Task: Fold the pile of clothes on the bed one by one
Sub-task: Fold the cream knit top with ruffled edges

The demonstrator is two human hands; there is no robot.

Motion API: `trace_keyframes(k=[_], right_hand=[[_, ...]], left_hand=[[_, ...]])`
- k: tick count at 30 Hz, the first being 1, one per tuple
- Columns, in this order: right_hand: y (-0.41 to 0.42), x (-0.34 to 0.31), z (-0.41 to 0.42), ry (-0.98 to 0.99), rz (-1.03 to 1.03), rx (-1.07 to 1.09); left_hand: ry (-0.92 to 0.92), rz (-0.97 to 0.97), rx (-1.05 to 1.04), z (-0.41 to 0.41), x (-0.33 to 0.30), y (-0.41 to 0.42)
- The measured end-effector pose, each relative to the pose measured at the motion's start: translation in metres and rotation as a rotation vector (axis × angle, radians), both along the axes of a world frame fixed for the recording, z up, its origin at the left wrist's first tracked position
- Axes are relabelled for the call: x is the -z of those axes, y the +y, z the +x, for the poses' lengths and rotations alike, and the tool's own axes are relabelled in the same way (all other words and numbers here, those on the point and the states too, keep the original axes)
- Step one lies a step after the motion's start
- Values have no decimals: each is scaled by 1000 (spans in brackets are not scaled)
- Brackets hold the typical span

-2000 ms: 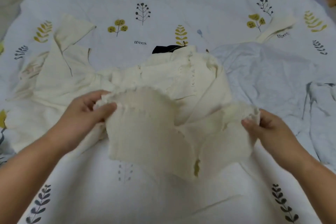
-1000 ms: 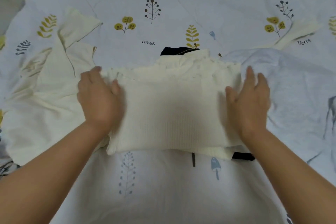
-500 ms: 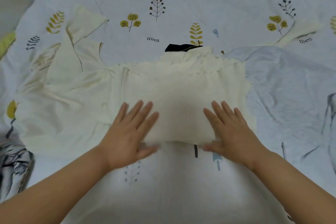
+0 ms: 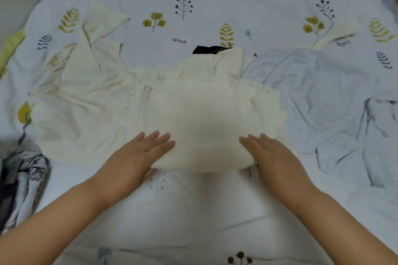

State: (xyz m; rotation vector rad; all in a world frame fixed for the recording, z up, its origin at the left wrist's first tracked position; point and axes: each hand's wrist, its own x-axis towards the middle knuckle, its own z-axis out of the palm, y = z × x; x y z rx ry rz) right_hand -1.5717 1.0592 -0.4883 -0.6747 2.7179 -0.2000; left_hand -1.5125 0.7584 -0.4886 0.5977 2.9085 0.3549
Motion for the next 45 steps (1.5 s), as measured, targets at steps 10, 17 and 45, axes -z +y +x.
trace_keyframes(k=[10, 17, 45], right_hand=[[14, 24, 147, -2, 4, -121], [10, 27, 116, -7, -257, 491], [-33, 75, 81, -129, 152, 291]], left_hand=[[-189, -110, 119, 139, 25, 13], [5, 137, -765, 114, 33, 28], [-296, -227, -593, 63, 82, 41]])
